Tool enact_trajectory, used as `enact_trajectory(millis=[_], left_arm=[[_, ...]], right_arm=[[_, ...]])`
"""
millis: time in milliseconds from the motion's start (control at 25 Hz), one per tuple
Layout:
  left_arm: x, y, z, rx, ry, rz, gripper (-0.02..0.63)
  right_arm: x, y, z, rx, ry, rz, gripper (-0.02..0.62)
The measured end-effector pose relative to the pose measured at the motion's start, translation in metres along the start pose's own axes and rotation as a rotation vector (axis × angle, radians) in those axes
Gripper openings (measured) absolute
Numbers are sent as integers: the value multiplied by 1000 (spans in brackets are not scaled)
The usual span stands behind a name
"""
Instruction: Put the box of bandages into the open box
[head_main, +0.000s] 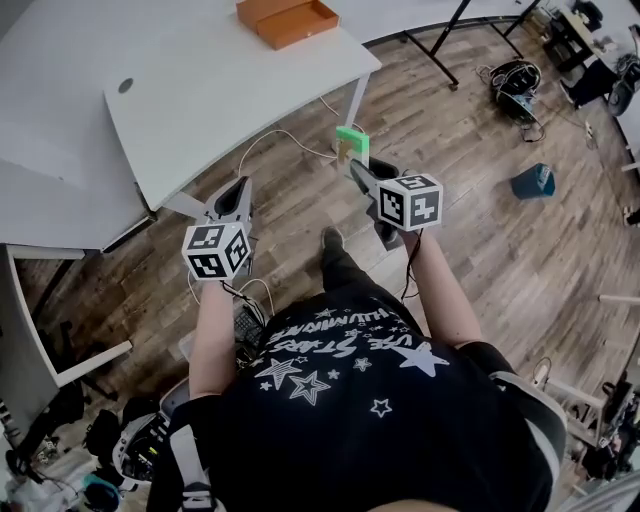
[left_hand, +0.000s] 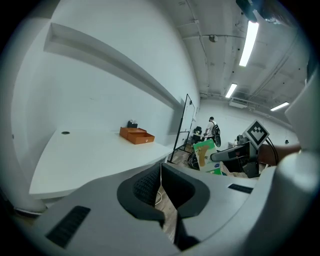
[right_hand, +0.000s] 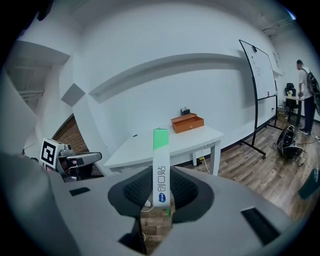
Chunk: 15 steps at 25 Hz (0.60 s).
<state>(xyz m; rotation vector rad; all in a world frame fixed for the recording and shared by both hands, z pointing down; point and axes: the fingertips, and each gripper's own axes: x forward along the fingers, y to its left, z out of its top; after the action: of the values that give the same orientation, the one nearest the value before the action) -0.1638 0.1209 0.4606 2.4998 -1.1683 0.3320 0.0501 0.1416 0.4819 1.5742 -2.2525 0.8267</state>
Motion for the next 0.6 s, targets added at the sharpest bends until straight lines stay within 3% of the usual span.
enact_trajectory(millis=[280,600], left_arm=[[95,22,54,-12,-5,49,25],[176,34,89,-25,-13,100,25]], right_arm=[[64,-77,81,-3,-4,32,115],[118,-143,137,-17,6,79,115]])
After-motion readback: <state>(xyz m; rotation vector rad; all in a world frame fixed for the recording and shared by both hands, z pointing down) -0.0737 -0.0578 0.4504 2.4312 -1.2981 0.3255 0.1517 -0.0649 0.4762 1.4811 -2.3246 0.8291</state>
